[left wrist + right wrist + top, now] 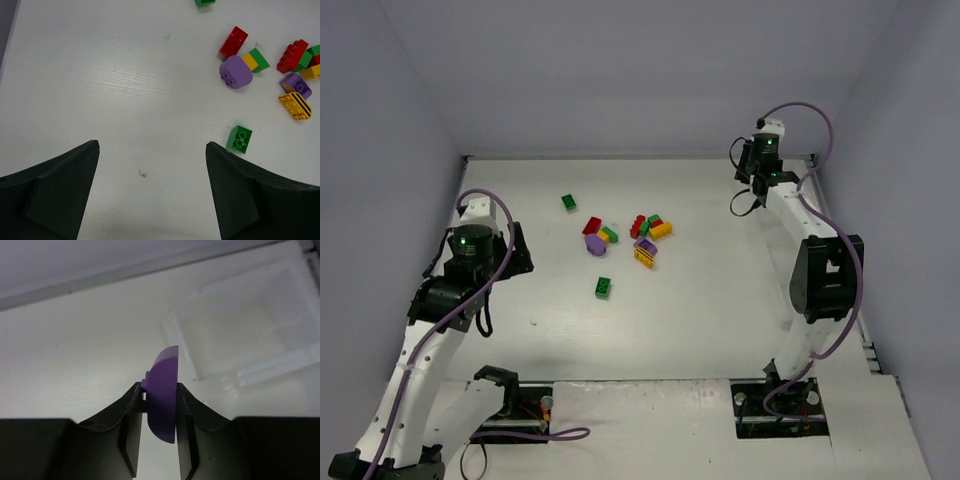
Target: Sort the legos into containers by color
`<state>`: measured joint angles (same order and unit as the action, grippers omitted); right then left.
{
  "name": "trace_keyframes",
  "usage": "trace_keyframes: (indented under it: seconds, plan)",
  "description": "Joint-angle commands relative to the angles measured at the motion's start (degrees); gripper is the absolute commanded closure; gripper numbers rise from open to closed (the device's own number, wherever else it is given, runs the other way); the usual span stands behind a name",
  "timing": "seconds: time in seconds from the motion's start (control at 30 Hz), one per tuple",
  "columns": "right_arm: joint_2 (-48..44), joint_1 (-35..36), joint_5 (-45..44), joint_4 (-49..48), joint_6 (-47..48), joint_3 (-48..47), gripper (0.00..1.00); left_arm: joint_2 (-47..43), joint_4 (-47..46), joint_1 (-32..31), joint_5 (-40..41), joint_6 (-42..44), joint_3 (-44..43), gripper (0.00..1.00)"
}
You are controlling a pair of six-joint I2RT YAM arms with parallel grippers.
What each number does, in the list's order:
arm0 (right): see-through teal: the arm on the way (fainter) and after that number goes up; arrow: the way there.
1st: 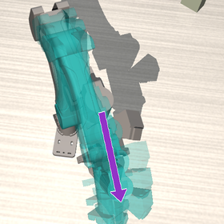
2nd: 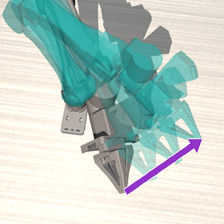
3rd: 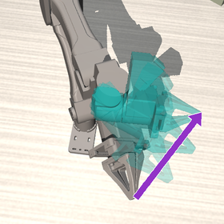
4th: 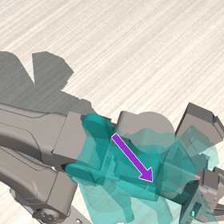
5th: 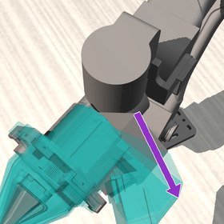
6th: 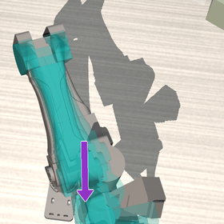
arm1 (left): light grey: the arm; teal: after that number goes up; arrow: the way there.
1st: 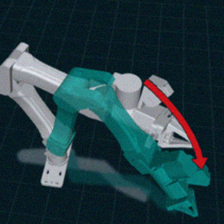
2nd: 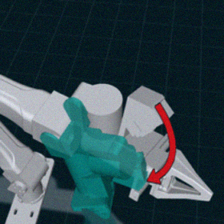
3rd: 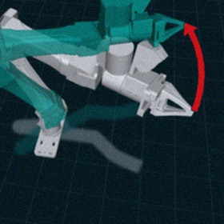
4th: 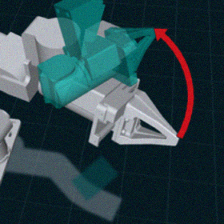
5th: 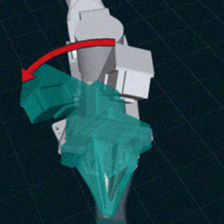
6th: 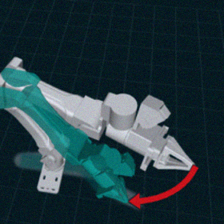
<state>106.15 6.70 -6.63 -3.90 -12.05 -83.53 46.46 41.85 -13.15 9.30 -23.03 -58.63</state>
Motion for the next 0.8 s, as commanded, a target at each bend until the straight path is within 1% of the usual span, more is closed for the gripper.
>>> trace_keyframes:
  seconds: [0.0, 0.07, 0.17, 0.3, 0.5, 0.57, 0.6, 0.63, 0.7, 0.77]
  plan:
    - [2.3, -1.42, 1.27, -6.47, 4.23, -5.23, 1.0, -0.23, -3.26, 0.23, 0.19, -0.97, 0.36, 0.19]
    - [5.46, -3.17, 2.15, -6.99, 5.81, -8.82, 1.0, -0.4, -4.14, 0.23, -0.42, -1.41, 0.8, 0.19]
    - [7.84, -4.23, 2.59, -7.61, 6.86, -10.25, 1.0, -0.4, -4.67, 0.23, -0.69, -1.41, 1.32, 0.19]
    - [11.71, -5.47, 2.15, -7.87, 8.01, -14.72, 1.0, -0.67, -5.46, 0.31, -1.13, -1.23, 1.85, 0.19]
    - [14.79, -6.44, -0.84, -8.58, 8.45, -16.23, 1.0, -1.02, -5.63, 0.23, -1.13, -0.88, 2.38, 0.19]
    - [15.31, -8.19, -0.49, -9.1, 8.28, -16.14, 0.99, -1.19, -5.55, 0.23, -0.95, -0.88, 2.64, 0.19]
    - [15.58, -8.45, -0.14, -9.11, 8.27, -16.23, 0.98, -1.19, -5.55, 0.23, -0.95, -0.88, 2.82, 0.19]
    - [16.1, -8.8, 0.21, -9.19, 8.45, -16.4, 0.94, -1.19, -5.55, 0.31, -0.95, -0.88, 2.91, 0.19]
    - [16.63, -9.07, 0.83, -9.11, 8.89, -16.67, 0.9, -1.19, -5.55, 0.23, -0.95, -0.97, 3.0, 0.19]
    - [17.16, -9.42, 1.09, -9.11, 9.15, -16.76, 0.79, -1.11, -5.37, 0.23, -0.95, -1.06, 3.08, 0.19]
